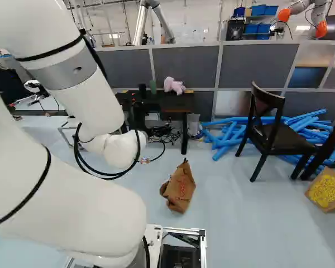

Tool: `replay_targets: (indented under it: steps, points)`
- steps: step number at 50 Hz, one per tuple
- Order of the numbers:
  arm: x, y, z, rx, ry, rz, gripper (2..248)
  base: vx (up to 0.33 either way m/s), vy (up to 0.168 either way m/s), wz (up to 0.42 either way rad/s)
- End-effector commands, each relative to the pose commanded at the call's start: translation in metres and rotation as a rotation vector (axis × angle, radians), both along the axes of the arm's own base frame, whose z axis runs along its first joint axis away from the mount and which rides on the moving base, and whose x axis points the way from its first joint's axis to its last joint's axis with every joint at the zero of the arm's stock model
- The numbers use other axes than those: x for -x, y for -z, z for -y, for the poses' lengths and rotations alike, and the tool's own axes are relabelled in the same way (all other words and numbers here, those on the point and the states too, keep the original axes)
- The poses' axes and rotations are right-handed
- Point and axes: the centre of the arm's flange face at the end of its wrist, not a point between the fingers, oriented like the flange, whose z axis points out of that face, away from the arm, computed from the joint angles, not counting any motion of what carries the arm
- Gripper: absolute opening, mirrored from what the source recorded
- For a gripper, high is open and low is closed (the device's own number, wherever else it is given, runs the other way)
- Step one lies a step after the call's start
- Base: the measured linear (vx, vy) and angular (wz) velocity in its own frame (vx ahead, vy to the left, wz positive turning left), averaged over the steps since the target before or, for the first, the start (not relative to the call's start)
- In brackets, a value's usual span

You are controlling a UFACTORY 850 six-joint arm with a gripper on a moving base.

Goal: Pick up the bag on the ground and place it on the table

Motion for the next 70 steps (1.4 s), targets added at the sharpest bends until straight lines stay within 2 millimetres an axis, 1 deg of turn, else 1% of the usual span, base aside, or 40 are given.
replay_targets:
  steps: [11,40,51,70]
  points:
    - [-0.015,-0.002,0.000,0.000,0.001,-0.005,247,-0.004,-0.001,0.000]
    - [-0.065,-0.002,0.003,0.000,0.008,-0.039,247,0.000,0.000,0.000]
    - [-0.085,0.008,0.003,0.000,0.007,-0.092,247,0.000,0.000,0.000]
    - [-0.119,0.034,0.003,-0.001,0.007,-0.200,247,0.000,0.000,0.000]
